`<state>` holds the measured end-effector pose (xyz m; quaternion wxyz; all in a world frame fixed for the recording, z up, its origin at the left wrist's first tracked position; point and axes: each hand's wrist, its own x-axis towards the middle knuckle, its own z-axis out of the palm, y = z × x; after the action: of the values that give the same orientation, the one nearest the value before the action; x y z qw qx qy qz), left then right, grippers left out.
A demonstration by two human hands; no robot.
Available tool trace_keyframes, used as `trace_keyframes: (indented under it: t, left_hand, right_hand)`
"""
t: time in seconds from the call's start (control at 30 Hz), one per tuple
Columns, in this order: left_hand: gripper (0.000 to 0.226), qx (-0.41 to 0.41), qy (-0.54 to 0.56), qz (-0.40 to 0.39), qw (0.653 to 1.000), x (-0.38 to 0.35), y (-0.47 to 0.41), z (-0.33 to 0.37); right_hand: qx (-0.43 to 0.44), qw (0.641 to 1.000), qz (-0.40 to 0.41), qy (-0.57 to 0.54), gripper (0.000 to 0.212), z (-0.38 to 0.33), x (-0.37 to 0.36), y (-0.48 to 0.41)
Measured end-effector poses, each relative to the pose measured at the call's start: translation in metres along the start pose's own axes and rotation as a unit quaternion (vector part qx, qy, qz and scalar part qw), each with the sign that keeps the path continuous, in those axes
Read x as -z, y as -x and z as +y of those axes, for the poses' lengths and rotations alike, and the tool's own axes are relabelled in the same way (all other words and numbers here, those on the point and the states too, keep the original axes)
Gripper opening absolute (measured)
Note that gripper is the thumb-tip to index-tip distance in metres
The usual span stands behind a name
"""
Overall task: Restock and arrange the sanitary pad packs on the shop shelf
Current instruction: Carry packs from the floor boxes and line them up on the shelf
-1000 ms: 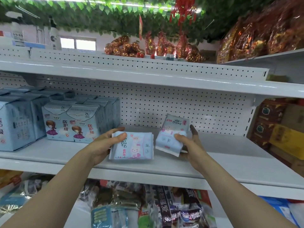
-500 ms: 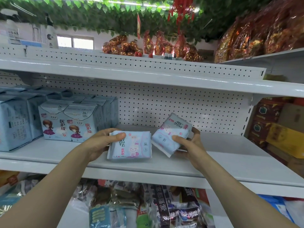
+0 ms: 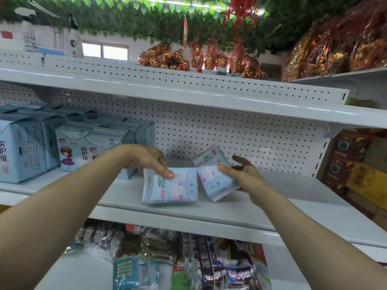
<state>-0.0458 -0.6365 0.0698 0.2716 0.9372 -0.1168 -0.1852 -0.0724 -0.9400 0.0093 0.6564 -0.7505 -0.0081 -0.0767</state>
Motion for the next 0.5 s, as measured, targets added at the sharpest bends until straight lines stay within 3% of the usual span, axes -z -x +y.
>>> trace_keyframes:
  t: [0.2,0.3,0.4,0.5]
  left_hand:
    - [0.09,0.031,-0.088,-0.059,0.994,0.007,-0.001,0.023]
    - [0.063,0.029,-0.139,-0.077,0.987,0.009,0.0,0.033]
    - [0.039,0.026,-0.157,-0.077,0.984,0.009,-0.002,0.037]
    - [0.032,0.03,-0.171,-0.071,0.982,0.008,-0.005,0.038]
  right_hand:
    - [-0.009,0.999,-0.007,0.045,0.078,-0.006,0.004,-0.022]
    - [-0.009,0.998,0.001,0.059,0.075,-0.011,0.01,-0.034]
    - [-0.008,0.996,-0.033,0.085,0.086,-0.014,0.021,-0.05]
    - [-0.012,0.989,-0.082,0.125,0.097,-0.016,0.029,-0.062]
